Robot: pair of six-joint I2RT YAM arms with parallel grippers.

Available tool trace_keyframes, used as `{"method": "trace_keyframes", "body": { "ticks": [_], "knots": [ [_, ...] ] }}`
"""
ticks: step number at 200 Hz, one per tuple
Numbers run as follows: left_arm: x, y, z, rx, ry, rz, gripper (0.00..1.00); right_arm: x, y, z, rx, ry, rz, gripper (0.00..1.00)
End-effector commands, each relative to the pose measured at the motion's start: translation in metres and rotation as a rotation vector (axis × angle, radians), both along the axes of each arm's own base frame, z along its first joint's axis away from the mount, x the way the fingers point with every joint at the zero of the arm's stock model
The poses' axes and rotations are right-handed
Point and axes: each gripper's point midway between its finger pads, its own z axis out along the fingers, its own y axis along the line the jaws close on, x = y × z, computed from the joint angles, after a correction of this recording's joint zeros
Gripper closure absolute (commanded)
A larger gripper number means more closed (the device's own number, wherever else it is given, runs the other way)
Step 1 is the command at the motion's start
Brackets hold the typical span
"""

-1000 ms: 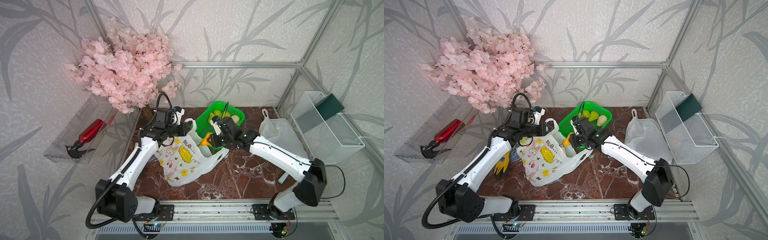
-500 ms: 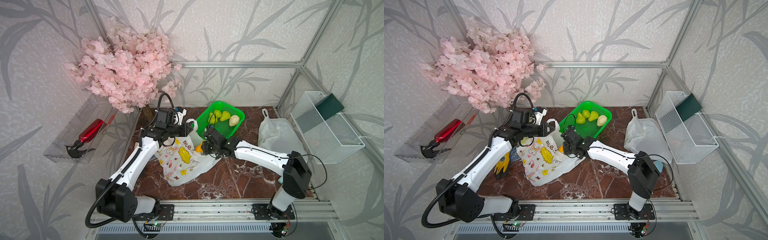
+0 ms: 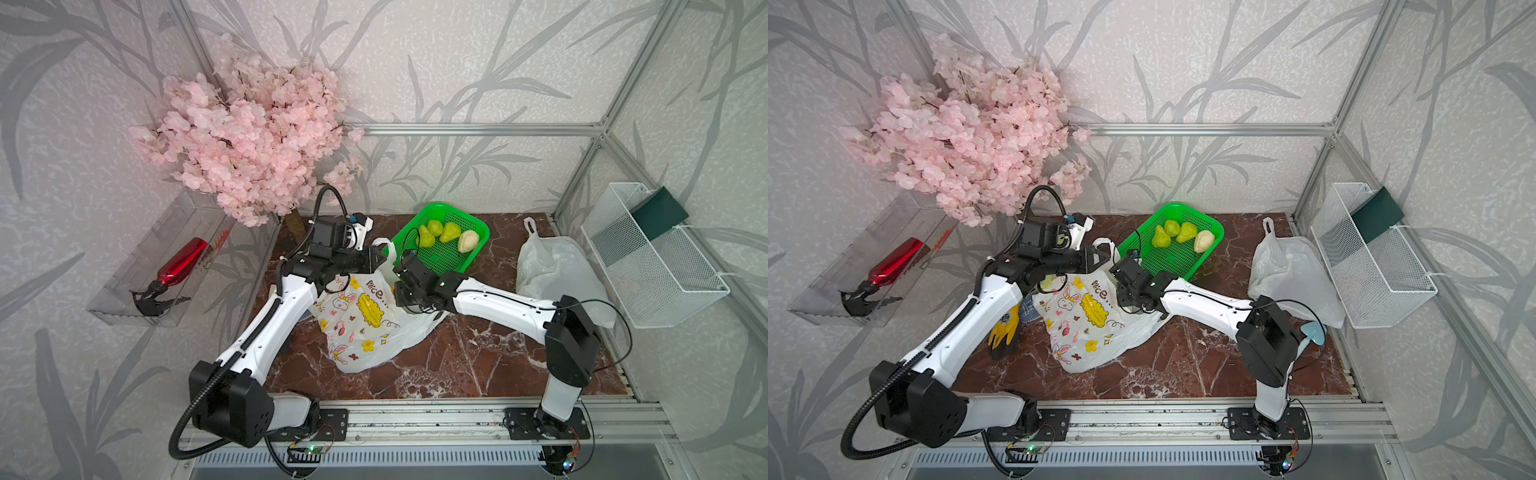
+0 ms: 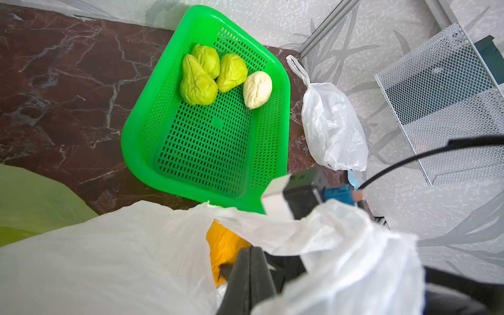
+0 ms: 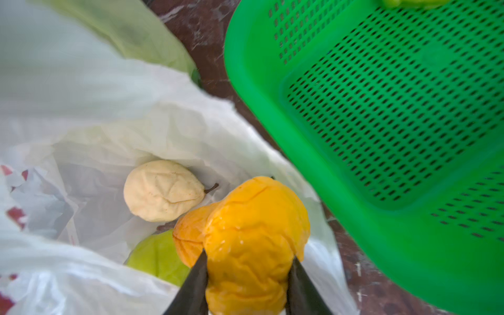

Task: Place the pears into plastic bags & tie knots
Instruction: Place the pear in the plastic bag, then place the plastic bag at the center of the board.

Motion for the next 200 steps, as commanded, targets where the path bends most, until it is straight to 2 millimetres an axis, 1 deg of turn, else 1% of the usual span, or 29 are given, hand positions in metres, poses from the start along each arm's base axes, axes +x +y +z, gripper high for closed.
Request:
{"method": "trace_keyframes", "body": {
  "ticks": [1, 7, 22, 24, 26, 28, 32, 44, 56, 65, 75, 79, 87, 99, 106, 111, 131, 151, 171, 190, 200],
  "knots": [
    [-0.003, -0.002, 0.006, 0.001, -0.031, -0.015, 1.00, -0.008, 0.022, 0.025, 0.106, 0.048, 0.076, 0.42],
    [-0.003, -0.001, 0.006, 0.003, -0.032, -0.013, 1.00, -0.012, 0.019, 0.029, 0.122, 0.078, 0.088, 0.34],
    [-0.003, 0.000, 0.007, 0.008, -0.043, -0.010, 1.00, -0.017, 0.001, 0.046, 0.161, 0.105, 0.095, 0.24],
    [-0.003, 0.000, 0.007, 0.009, -0.044, -0.010, 1.00, -0.018, -0.003, 0.049, 0.164, 0.100, 0.094, 0.23],
    [-0.004, 0.000, 0.007, 0.010, -0.045, -0.010, 1.00, -0.018, -0.007, 0.046, 0.157, 0.102, 0.089, 0.23],
    [-0.004, 0.001, 0.008, 0.010, -0.049, -0.008, 1.00, -0.020, -0.012, 0.056, 0.168, 0.085, 0.086, 0.22],
    [-0.004, 0.001, 0.008, 0.011, -0.050, -0.009, 1.00, -0.021, -0.021, 0.062, 0.165, 0.069, 0.076, 0.20],
    [-0.003, 0.001, 0.009, 0.007, -0.054, -0.009, 1.00, -0.026, -0.052, 0.069, 0.117, 0.029, 0.030, 0.15],
    [-0.004, 0.000, 0.010, -0.004, -0.055, -0.012, 1.00, -0.029, -0.088, 0.066, 0.037, 0.009, -0.045, 0.12],
    [-0.004, -0.001, 0.013, -0.013, -0.063, -0.013, 1.00, -0.032, -0.117, 0.056, -0.014, 0.007, -0.122, 0.10],
    [-0.005, -0.002, 0.013, -0.023, -0.063, -0.017, 1.00, -0.035, -0.143, 0.044, -0.023, 0.024, -0.212, 0.09],
    [-0.005, -0.002, 0.013, -0.024, -0.064, -0.017, 1.00, -0.036, -0.151, 0.040, -0.018, 0.029, -0.243, 0.09],
    [-0.005, -0.002, 0.012, -0.024, -0.062, -0.019, 1.00, -0.037, -0.161, 0.036, 0.012, 0.028, -0.290, 0.07],
    [-0.006, -0.003, 0.009, -0.022, -0.058, -0.021, 1.00, -0.035, -0.166, 0.033, 0.071, 0.018, -0.341, 0.03],
    [-0.006, -0.003, 0.008, -0.019, -0.053, -0.022, 1.00, -0.033, -0.163, 0.034, 0.104, 0.010, -0.350, 0.00],
    [-0.007, -0.003, 0.007, -0.020, -0.052, -0.023, 1.00, -0.032, -0.162, 0.032, 0.112, 0.013, -0.355, 0.01],
    [-0.009, -0.002, 0.007, -0.021, -0.050, -0.023, 1.00, -0.038, -0.167, 0.013, 0.102, 0.077, -0.406, 0.01],
    [-0.012, 0.000, 0.006, -0.017, -0.052, -0.020, 1.00, -0.046, -0.170, -0.011, 0.147, 0.106, -0.445, 0.01],
    [-0.013, 0.000, 0.004, -0.019, -0.047, -0.017, 1.00, -0.044, -0.162, -0.024, 0.214, 0.117, -0.444, 0.01],
    [-0.013, -0.001, 0.002, -0.029, -0.045, -0.014, 1.00, -0.034, -0.147, -0.031, 0.305, 0.088, -0.423, 0.00],
    [-0.013, 0.000, 0.002, -0.031, -0.048, -0.008, 1.00, -0.029, -0.140, -0.035, 0.361, 0.070, -0.415, 0.02]
  ]
}}
